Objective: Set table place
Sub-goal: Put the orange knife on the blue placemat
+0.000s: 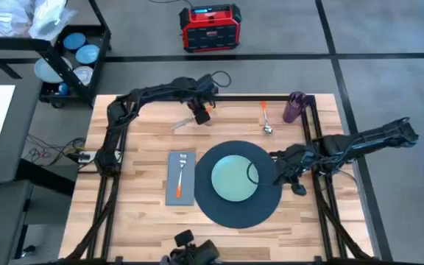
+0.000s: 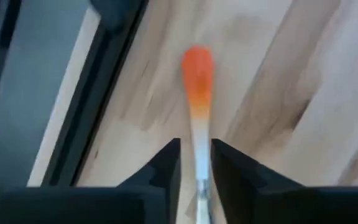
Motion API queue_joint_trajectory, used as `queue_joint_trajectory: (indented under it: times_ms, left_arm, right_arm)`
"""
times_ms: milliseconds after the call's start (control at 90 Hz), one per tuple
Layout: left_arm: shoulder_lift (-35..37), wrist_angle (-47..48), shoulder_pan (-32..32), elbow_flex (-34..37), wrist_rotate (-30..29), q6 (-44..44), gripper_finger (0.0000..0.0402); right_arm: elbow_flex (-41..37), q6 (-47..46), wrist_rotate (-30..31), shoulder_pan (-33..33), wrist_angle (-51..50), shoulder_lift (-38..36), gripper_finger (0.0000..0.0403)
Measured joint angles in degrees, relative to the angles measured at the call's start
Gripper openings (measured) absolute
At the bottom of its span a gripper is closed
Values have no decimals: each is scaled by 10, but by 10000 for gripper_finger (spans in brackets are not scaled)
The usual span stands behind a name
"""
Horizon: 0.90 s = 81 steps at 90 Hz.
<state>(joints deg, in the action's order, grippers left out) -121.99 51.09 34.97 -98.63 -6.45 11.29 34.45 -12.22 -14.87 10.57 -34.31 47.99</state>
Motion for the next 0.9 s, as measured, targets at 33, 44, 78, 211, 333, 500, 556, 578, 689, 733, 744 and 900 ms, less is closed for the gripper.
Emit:
queue_joint_trajectory:
  times_ms: [33,44,78,211,333,500,556,578,689,733,744,900]
  left_arm:
    - [0,-3,2,5,-3,0,105]
    - [-1,-5,2,7,-3,0,107]
    - [-1,-10,3,9,-1,-3,114]
    - [0,-31,3,20,1,-9,131]
    - [0,-39,4,28,1,-8,133]
    - [0,-71,4,55,2,-9,133]
    - [0,-83,4,59,3,-9,133]
    - [0,-84,4,62,5,-10,133]
    - [0,-82,4,81,9,-11,133]
    - [0,-86,6,89,10,-12,133]
    - [0,-87,7,91,11,-13,133]
    - [-5,-94,9,103,18,-23,134]
  right_arm:
    - [0,0,0,0,0,0,16]
    - [0,0,0,0,0,0,16]
    - [0,0,0,0,0,0,16]
    - [0,-3,-1,0,0,0,16]
    - [0,-4,-1,0,0,0,16]
    - [0,-4,-2,0,0,0,16]
    - [0,-4,-2,0,0,0,16]
    - [0,-4,-2,0,1,0,16]
    - [0,-4,-2,0,1,0,16]
    - [0,-4,-2,0,1,0,16]
    - [0,-4,-2,0,1,0,16]
    - [0,-4,-2,0,4,0,16]
